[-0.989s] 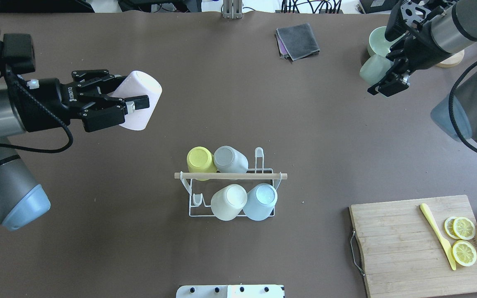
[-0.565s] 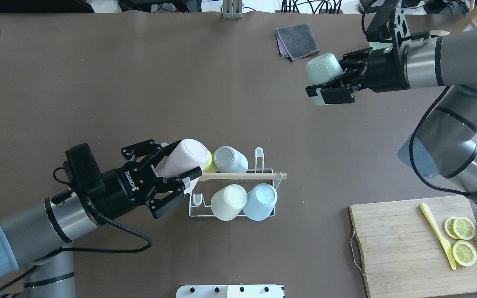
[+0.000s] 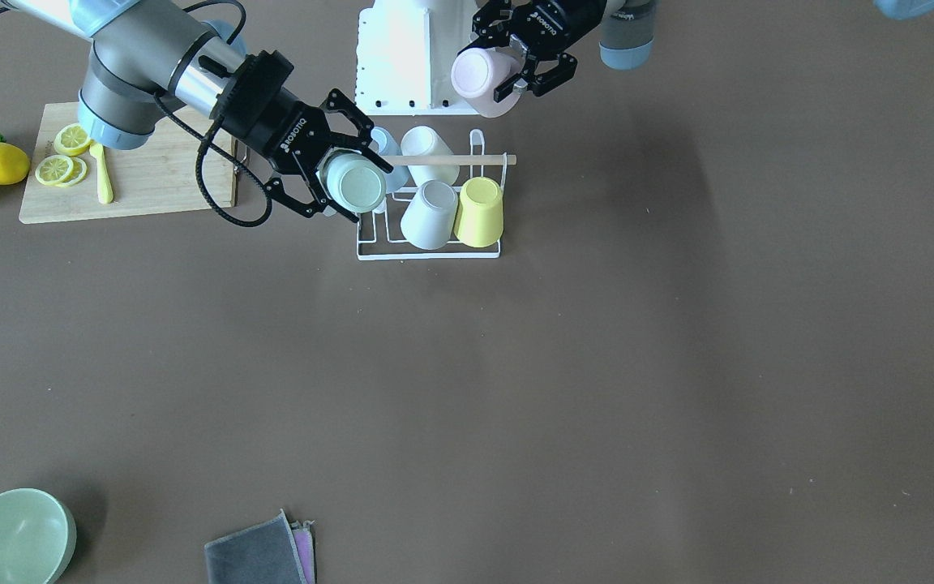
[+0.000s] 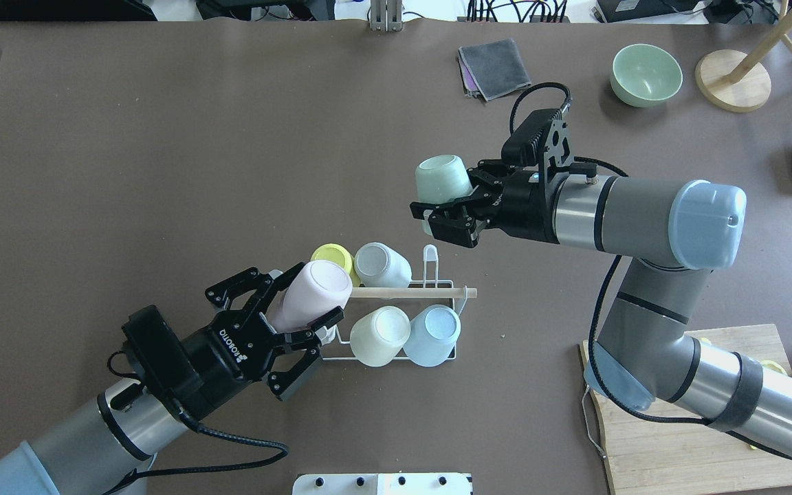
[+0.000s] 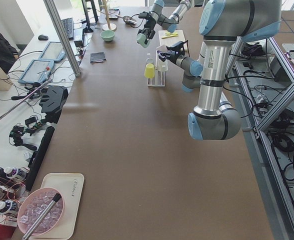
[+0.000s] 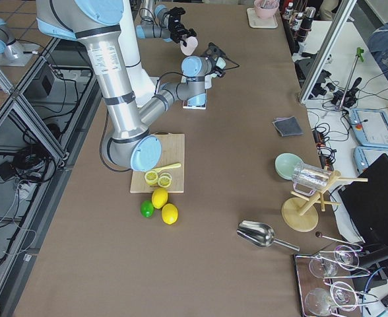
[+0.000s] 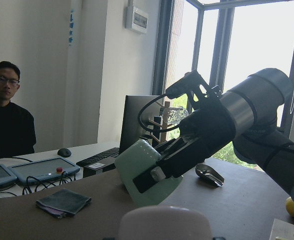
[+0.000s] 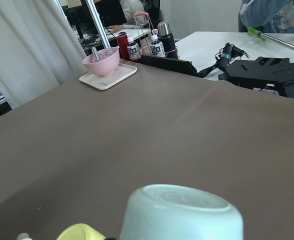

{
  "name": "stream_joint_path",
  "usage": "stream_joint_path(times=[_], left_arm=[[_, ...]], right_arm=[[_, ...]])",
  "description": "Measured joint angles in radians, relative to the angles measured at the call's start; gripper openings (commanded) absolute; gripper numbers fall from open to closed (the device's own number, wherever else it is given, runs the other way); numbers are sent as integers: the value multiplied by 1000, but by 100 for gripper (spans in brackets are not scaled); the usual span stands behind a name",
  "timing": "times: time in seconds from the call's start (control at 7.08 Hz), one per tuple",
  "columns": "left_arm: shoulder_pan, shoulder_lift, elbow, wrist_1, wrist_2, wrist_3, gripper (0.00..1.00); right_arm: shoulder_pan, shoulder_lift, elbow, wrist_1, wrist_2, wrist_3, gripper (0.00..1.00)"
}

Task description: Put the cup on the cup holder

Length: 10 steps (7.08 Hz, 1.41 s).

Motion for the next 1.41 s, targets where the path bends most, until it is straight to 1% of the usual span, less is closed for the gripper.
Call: stream_joint_path(times=[0.14,0.42,0.56,0.99,1.41], left_arm=[[3,-19,27,-4,14,4,0],[4,-29,51,-7,22,5,0],[4,-30,63,-8,23,5,0],[7,-31,120,-47,23,5,0],[10,-33,136,-59,22,5,0]], right_arm=[[-19,9,-3,-19,-17,-2,0],[-52,53,-4,-115,-49,-7,0],[-68,57,-5,-137,-59,-9,0],[-114,30,-11,-148,-90,-22,0],[-109,28,-15,-152,-89,-55,0]])
